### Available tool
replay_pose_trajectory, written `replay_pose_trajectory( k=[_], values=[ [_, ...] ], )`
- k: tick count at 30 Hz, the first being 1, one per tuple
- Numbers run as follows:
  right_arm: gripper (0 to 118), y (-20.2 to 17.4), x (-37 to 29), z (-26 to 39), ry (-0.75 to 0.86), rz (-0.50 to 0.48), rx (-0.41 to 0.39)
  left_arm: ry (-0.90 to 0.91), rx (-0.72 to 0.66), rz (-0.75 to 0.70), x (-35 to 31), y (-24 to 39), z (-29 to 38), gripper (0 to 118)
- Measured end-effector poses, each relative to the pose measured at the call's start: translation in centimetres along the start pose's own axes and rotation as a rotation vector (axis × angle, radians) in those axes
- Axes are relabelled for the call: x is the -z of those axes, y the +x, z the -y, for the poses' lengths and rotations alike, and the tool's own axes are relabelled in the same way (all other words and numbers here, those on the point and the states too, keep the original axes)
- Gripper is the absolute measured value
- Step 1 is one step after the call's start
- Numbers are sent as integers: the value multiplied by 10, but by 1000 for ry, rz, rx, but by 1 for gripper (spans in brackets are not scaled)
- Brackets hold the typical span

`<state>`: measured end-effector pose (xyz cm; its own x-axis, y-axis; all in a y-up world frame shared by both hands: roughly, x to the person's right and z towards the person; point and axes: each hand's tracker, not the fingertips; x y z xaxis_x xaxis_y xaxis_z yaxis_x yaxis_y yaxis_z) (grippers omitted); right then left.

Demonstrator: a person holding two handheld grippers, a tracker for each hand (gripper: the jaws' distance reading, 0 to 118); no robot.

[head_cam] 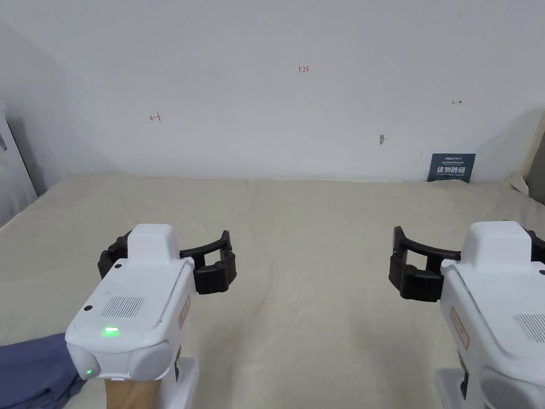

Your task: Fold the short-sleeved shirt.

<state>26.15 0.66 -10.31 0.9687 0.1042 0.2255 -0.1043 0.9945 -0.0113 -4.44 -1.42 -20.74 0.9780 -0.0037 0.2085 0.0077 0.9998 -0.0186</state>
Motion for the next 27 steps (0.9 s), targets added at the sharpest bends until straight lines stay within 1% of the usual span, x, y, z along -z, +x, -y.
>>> replay_pose_trajectory(
  k=[27],
  values=[
    [118, 2, 5, 2, -7, -3, 0, 22, 19, 25, -3, 5, 0, 118]
  ],
)
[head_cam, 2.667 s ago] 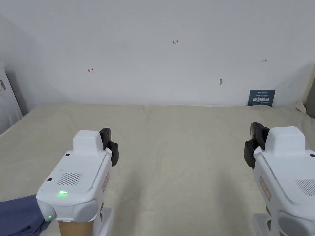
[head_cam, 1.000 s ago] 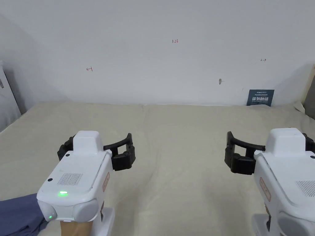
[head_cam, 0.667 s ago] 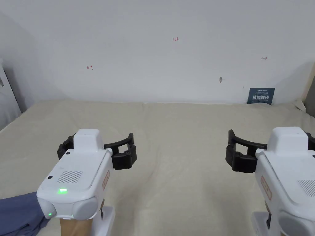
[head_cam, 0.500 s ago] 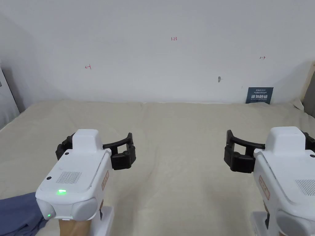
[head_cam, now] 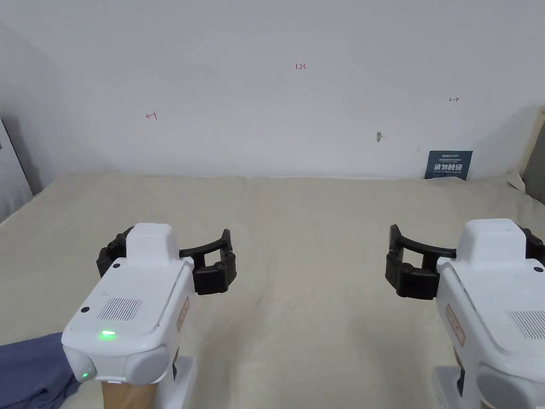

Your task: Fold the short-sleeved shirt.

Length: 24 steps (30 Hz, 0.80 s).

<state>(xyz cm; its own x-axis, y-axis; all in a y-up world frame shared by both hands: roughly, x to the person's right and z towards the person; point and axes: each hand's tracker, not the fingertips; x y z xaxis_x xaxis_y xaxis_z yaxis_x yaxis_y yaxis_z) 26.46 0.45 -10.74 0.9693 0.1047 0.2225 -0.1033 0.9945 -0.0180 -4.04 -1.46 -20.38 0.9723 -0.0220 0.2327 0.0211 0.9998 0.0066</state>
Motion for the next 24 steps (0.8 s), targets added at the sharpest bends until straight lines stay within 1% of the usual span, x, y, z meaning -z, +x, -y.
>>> replay_pose_trajectory(
  k=[24],
  values=[
    [118, -4, 0, -2, 1, -10, -5, -6, -6, -14, 1, -4, 3, 118]
  ],
)
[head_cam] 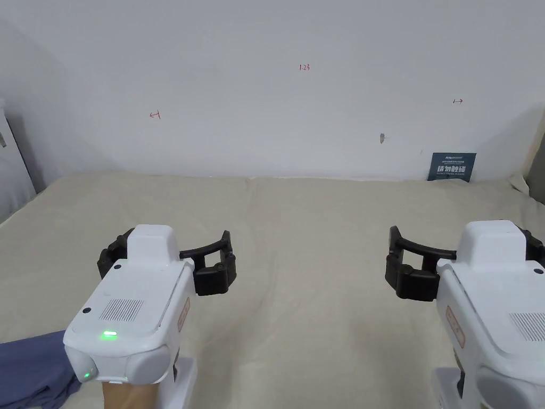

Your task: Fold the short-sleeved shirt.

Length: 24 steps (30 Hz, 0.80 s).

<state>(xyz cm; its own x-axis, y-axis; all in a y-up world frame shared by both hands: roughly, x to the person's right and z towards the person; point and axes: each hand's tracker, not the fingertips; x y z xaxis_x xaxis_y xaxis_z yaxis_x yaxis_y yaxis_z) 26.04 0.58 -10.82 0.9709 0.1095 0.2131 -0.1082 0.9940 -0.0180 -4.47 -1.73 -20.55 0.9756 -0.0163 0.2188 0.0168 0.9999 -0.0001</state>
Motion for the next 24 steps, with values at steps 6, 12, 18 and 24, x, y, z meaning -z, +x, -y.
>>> replay_pose_trajectory(
  k=[6, 12, 18, 24],
  values=[
    [118, 0, 0, 0, 1, -1, 2, -3, 4, -2, 0, -2, 1, 118],
    [118, 0, 0, 1, -1, 3, 6, -9, 12, -1, -1, -1, 1, 118],
    [118, 0, 2, 1, -30, 25, 8, -7, 11, 3, -2, -2, 1, 118],
    [118, -4, 7, -2, -133, 56, 68, -4, 6, 7, -3, -2, 0, 118]
  ],
)
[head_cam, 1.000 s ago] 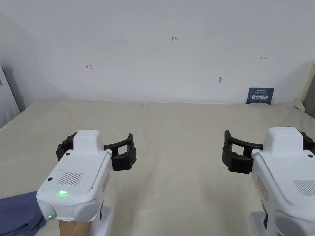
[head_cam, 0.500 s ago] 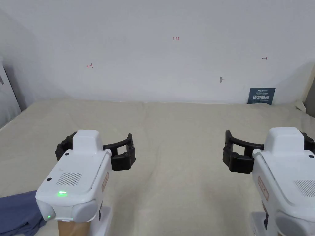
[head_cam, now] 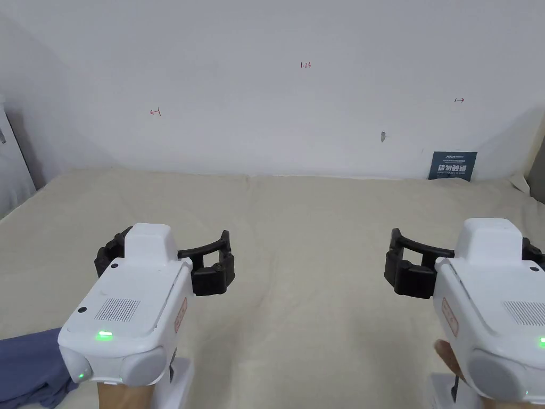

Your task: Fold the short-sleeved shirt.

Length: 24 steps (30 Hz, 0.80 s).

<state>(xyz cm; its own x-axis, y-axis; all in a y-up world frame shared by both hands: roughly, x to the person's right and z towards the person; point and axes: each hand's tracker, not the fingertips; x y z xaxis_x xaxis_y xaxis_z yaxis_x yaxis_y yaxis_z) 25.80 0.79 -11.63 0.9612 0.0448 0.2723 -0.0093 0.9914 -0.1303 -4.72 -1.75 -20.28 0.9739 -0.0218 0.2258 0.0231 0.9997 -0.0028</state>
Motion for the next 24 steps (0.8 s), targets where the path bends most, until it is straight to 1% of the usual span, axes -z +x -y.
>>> replay_pose_trajectory(
  k=[2, 6, 9, 13, 17, 22, 24],
  values=[
    [118, -2, 2, -4, -87, 6, 40, 0, -14, 5, 0, -2, -1, 118],
    [118, -4, 7, -14, -295, 23, 156, -1, -17, 3, -1, -4, -1, 118],
    [118, -3, 10, -17, -353, 39, 225, -4, -9, -2, 0, -7, 1, 118],
    [118, -4, 12, -21, -370, 45, 232, -5, -22, -8, 0, -11, 1, 118],
    [118, -9, 13, -23, -386, 73, 196, -1, -32, -15, 0, -15, 1, 118],
    [118, -12, 12, -20, -356, 67, 168, 2, -33, -26, 0, -18, 2, 118],
    [118, -10, 14, -18, -346, 49, 139, 3, -34, -26, -1, -19, 2, 118]
  ],
)
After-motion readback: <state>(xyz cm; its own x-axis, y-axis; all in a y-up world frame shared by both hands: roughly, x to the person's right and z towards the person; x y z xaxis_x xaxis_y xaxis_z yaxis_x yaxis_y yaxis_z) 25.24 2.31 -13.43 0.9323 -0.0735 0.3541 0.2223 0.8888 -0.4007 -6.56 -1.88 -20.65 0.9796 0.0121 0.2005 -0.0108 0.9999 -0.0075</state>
